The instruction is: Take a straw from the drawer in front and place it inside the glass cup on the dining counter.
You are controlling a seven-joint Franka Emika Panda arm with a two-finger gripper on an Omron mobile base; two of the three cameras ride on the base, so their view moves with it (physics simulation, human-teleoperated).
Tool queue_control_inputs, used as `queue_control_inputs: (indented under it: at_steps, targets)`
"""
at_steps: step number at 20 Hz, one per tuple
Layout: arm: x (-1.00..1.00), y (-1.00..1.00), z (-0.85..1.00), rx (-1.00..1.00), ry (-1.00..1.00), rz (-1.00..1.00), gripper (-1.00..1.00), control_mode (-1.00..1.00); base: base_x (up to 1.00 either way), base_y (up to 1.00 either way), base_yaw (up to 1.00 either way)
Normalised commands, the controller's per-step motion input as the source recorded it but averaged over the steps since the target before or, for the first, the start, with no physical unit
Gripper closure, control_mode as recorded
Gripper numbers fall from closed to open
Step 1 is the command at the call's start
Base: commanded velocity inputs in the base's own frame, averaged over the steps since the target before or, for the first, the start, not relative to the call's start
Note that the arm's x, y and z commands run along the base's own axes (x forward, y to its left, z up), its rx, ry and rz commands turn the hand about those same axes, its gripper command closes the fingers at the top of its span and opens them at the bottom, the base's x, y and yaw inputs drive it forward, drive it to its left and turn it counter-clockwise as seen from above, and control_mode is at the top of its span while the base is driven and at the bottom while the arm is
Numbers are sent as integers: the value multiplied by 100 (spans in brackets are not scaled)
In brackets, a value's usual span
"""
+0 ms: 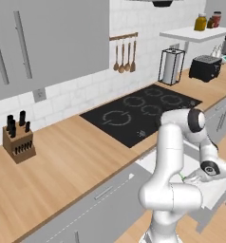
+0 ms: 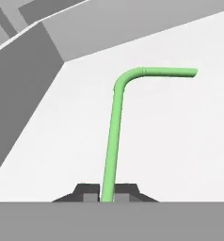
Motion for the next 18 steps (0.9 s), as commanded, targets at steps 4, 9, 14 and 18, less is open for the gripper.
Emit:
queue_control_inputs:
  at_steps: [4, 9, 14, 18]
  targets:
    - [-73, -13, -59, -34, 10, -1, 100, -100, 0, 0, 0]
    - [-8, 16, 91, -19, 8, 0, 100, -100, 0, 0, 0]
    - [2, 49, 100, -32, 24, 0, 100, -100, 0, 0, 0]
    - [0, 66, 100, -48, 34, 0, 100, -100, 0, 0, 0]
